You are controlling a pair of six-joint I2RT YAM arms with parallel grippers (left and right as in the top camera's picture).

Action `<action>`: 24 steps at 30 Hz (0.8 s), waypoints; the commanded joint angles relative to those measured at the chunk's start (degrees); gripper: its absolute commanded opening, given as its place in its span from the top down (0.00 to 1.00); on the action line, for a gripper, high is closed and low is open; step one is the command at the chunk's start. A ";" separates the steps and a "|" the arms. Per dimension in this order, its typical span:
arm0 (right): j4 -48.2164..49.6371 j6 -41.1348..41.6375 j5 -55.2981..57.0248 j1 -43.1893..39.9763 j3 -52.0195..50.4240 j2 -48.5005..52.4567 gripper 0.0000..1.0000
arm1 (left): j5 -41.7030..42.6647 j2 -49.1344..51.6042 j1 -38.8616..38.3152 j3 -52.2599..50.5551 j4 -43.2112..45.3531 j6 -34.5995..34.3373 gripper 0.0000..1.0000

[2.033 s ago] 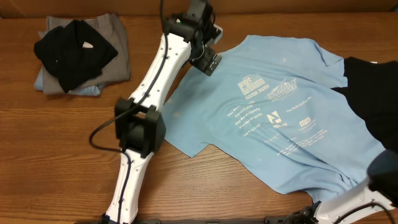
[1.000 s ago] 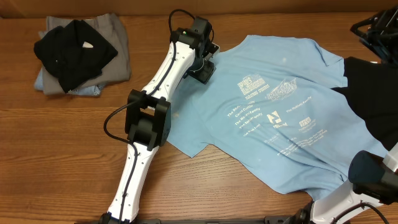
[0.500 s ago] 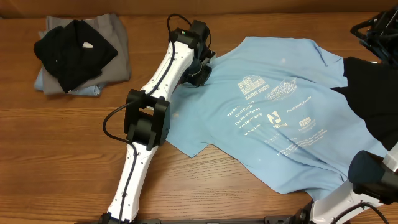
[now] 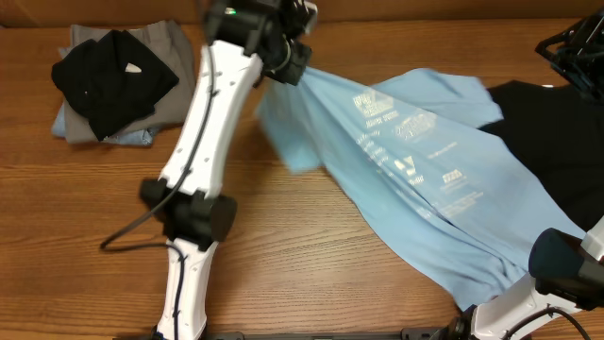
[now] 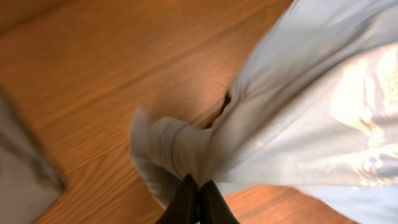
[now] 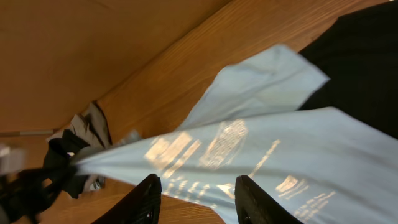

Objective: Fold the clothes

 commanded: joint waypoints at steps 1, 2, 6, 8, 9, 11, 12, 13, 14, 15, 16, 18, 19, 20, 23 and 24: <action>0.07 -0.44 0.39 0.17 0.81 -0.68 0.58 | -6.05 -0.48 0.76 0.39 -3.98 -2.89 0.96; 0.07 -0.44 0.39 0.17 0.81 -0.68 0.58 | -8.46 -0.48 1.01 0.39 -5.75 -3.72 0.96; 0.07 -0.44 0.42 0.17 0.81 -0.68 0.58 | -16.72 -2.23 2.99 -0.68 -10.08 -8.39 0.96; 0.07 -0.44 0.68 0.17 0.70 -0.68 0.55 | -15.17 -3.93 4.35 -0.61 -10.08 -9.62 0.96; 0.07 -0.42 1.38 0.17 0.61 -0.68 0.55 | -14.49 -5.07 5.11 -0.61 -10.08 -9.90 0.96; 0.07 0.04 3.45 0.20 0.07 -0.68 0.55 | -14.84 -7.54 6.69 -0.61 -10.08 -10.84 0.96; 0.07 0.48 4.52 0.17 -0.28 -0.68 0.55 | -15.10 -8.94 7.67 -0.61 -10.08 -10.82 0.96; 0.07 1.25 5.60 0.17 -0.76 -0.68 0.54 | -15.39 -10.14 8.66 -0.61 -10.08 -10.82 0.96; 0.07 1.95 6.38 0.17 -1.22 -0.68 0.54 | -15.78 -11.54 9.90 -0.61 -10.08 -10.80 0.96; 0.07 2.19 7.04 0.17 -1.84 -0.68 0.54 | -16.17 -12.85 11.21 -0.63 -10.08 -10.80 0.96; 0.07 2.21 7.65 0.17 -2.56 -0.68 0.54 | -16.15 -14.12 12.48 -0.63 -10.08 -10.78 0.96; 0.09 2.43 8.55 0.17 -3.89 -0.66 0.53 | -15.87 -15.82 14.36 -0.66 -10.08 -10.58 0.96; 0.09 3.04 9.25 0.17 -4.76 -0.68 0.53 | -15.65 -16.65 15.28 -0.79 -10.08 -10.56 0.96; 0.15 3.06 9.73 0.17 -5.70 -0.66 0.53 | -15.58 -17.22 15.89 -1.09 -10.08 -10.58 0.95; 0.92 3.28 11.69 0.17 -10.43 -0.66 0.52 | -15.52 -18.69 17.51 -3.89 -10.08 -10.25 0.91; 1.33 3.28 11.78 0.17 -12.15 -0.66 0.52 | -15.91 -18.78 17.55 -4.68 -10.08 -10.14 0.91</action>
